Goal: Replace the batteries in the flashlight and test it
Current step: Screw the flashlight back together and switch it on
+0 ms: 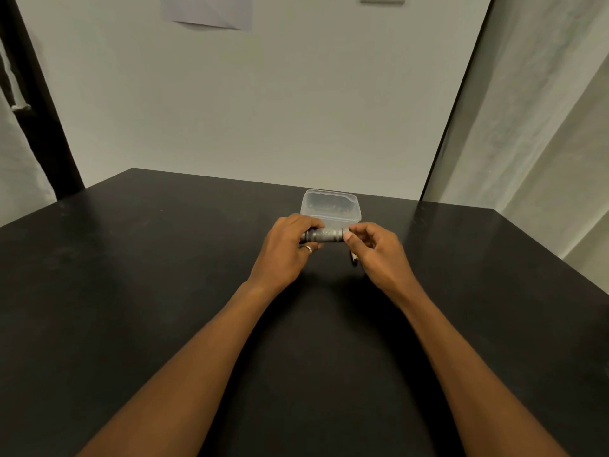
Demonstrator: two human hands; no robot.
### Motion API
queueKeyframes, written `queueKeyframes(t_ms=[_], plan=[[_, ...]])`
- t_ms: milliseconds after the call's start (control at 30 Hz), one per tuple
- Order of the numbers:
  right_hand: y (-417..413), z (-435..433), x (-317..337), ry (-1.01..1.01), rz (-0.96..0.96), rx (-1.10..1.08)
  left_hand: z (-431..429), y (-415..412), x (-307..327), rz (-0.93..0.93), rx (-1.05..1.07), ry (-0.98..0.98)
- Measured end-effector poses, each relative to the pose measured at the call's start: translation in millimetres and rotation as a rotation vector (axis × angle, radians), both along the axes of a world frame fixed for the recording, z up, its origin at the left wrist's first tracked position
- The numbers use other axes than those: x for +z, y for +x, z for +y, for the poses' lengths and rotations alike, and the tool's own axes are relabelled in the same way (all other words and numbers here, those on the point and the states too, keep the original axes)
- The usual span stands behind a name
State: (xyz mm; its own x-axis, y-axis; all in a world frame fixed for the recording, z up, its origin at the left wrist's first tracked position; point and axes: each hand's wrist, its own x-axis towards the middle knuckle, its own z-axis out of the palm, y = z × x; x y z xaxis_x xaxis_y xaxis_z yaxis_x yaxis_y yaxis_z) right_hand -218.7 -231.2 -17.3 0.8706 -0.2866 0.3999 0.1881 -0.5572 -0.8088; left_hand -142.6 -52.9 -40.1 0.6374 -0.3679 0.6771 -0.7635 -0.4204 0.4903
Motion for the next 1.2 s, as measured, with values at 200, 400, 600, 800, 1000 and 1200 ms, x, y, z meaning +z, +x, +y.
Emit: queueKeyframes(t_ms=[200,400,600,800,1000,1200], plan=[[-0.5,2.9,-1.6,-0.098,0.035,-0.082,1.5,-1.3,-0.1,-0.005,-0.011,0.001],[2.9,2.3,-2.2,0.029,0.006,0.043,1.8,-0.2,-0.3,-0.008,-0.003,-0.013],[0.4,3.3,-4.1,-0.033,0.07,-0.088,0.2,-2.7,-0.3,-0.013,-0.016,0.009],[2.0,-3.5,1.0,0.086,-0.014,0.075,0.9,-1.2,0.4,-0.011,-0.002,-0.021],[-0.2,0.9,-1.3,-0.066,0.071,-0.069,0.1,-0.4,-1.6,-0.015,-0.015,-0.004],[0.2,1.1,1.6,0.079,0.029,0.026,0.9,-0.7,-1.5,-0.013,-0.012,-0.021]])
